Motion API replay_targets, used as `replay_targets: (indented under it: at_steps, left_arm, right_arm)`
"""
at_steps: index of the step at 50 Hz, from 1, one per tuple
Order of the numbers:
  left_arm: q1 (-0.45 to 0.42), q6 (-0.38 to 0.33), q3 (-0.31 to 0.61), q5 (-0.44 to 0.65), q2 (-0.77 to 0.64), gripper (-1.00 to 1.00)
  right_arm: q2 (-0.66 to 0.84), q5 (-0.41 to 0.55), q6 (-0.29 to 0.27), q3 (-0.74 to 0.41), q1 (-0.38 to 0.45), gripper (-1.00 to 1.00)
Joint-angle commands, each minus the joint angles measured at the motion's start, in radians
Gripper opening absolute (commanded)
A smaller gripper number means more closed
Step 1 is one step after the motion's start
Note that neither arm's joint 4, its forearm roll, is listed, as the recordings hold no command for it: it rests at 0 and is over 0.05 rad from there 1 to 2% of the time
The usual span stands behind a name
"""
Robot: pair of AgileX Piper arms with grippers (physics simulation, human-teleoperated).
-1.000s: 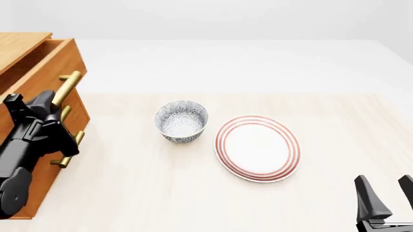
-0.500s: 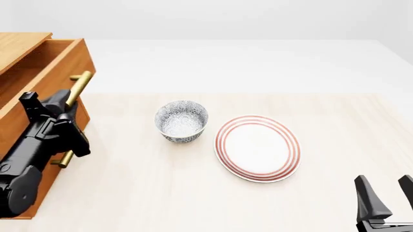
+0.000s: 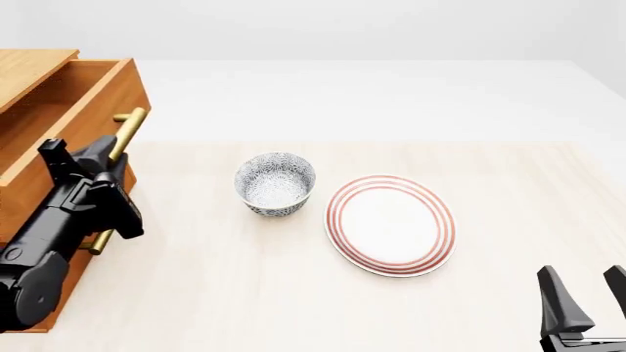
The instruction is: Open the top drawer of the cabinet.
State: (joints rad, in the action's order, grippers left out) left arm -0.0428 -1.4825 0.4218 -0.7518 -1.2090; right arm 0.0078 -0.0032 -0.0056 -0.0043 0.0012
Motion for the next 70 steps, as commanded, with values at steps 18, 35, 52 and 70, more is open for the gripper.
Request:
replay_targets:
  at_steps: [18, 35, 52, 70]
  left_arm:
    - [-0.13, -0.015, 0.012, 0.036, 0.055, -1.0]
    - [-0.161, -0.004, 0.014, 0.063, 0.089, -1.0]
    - [-0.188, -0.004, 0.001, 0.084, 0.133, -1.0]
    - [-0.214, 0.013, -0.027, 0.102, 0.202, -1.0]
  right_arm:
    - [0.0, 0.0, 0.0, 0.0, 0.0, 1.0]
    - [0.0, 0.0, 0.0, 0.0, 0.0, 1.0]
    - [0.0, 0.0, 0.0, 0.0, 0.0, 1.0]
    - [0.0, 0.0, 0.0, 0.0, 0.0, 1.0]
